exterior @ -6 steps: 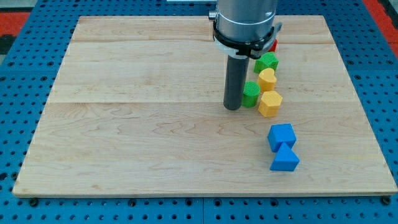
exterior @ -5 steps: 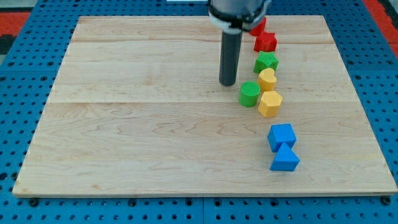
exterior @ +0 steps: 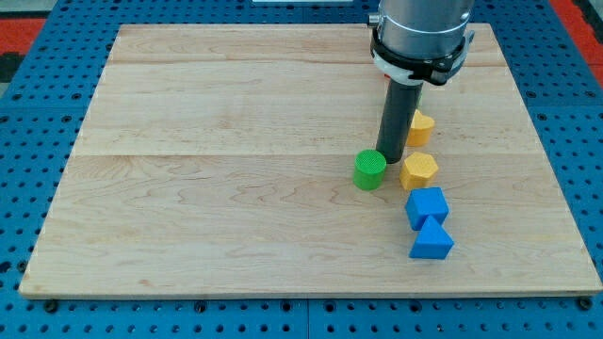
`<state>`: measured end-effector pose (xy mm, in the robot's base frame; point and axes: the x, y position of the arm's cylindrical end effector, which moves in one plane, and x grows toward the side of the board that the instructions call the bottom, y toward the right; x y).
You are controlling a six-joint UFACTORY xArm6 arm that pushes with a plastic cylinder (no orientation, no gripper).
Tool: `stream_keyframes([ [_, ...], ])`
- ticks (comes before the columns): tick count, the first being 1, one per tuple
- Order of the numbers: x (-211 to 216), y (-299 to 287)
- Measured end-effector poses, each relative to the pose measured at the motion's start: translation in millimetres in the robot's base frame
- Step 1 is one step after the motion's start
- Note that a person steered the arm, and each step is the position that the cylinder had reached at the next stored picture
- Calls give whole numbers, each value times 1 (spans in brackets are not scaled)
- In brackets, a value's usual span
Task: Move the green circle left to the yellow hexagon
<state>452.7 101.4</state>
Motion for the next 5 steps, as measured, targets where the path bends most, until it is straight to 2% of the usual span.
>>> stream_keyframes([
  [1,-29,-35],
  [2,-24,-65],
  [3,57,-123],
  [4,65,-54],
  [5,40,-9],
])
